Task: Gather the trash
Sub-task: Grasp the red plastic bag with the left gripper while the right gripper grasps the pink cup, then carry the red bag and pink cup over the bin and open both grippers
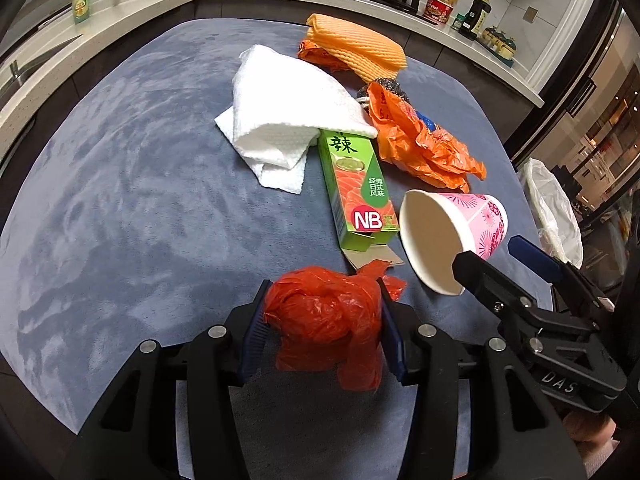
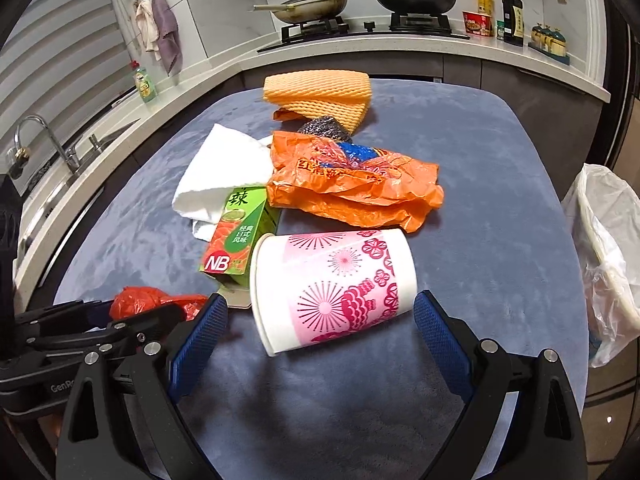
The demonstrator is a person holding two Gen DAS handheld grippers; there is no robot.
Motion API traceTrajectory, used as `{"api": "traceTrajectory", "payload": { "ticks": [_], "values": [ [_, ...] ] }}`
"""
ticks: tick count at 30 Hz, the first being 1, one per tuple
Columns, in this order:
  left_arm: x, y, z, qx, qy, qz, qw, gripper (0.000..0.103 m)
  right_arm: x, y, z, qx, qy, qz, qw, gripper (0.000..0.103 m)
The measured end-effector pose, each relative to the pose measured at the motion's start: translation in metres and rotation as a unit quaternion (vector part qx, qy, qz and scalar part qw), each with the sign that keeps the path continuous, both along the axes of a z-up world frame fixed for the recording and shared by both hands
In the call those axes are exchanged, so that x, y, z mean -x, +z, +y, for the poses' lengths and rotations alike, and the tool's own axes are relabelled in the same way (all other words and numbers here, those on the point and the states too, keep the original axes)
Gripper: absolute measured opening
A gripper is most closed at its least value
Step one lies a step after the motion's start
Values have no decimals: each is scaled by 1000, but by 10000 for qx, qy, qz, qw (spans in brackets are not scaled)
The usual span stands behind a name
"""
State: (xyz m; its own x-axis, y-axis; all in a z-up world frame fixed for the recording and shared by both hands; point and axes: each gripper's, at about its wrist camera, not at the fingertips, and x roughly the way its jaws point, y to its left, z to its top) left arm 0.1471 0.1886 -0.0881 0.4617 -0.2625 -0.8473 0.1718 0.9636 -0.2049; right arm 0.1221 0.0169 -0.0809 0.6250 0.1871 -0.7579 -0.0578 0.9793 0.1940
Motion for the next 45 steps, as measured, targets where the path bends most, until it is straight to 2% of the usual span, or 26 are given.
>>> {"api": "traceTrajectory", "payload": {
  "ticks": [10,12,14,16,18,20,23,28,38,42,45],
  "values": [
    [0,-3,-2,-30,-1,47,10000,47,-6,-7,-22,162,-550,29,9983,90],
    [0,-3,-4,-36,-24,40,10000,47,-4,-6,-32,170,-685,2,9975,85],
    [0,-2,-6,-35,-56,40,10000,47,-2,-6,-43,141,-803,15,9967,73],
    [1,-1,-10,-39,-96,34,9999,47,-1,-7,-54,110,-940,41,9955,66],
    [2,0,-15,-49,-145,26,9999,47,-1,-8,-65,66,-1068,60,9942,54],
    [3,1,-19,-49,-192,16,9998,47,-1,-9,-75,12,-1144,87,9934,35],
    [5,6,-27,-48,-275,-28,9996,47,0,-8,-87,-79,-1254,89,9920,16],
    [8,18,-44,-5,-439,-133,9989,47,6,2,-103,-166,-1335,-49,9909,3],
    [6,49,-92,132,-858,-409,9954,47,25,32,-136,-308,-1556,-430,9864,3],
    [3,66,-124,152,-1135,-654,9913,47,38,47,-161,-350,-1796,-640,9810,3],
    [-1,76,-147,264,-1307,-696,9886,46,47,57,-181,-340,-2005,-790,9759,3]
  ]
}}
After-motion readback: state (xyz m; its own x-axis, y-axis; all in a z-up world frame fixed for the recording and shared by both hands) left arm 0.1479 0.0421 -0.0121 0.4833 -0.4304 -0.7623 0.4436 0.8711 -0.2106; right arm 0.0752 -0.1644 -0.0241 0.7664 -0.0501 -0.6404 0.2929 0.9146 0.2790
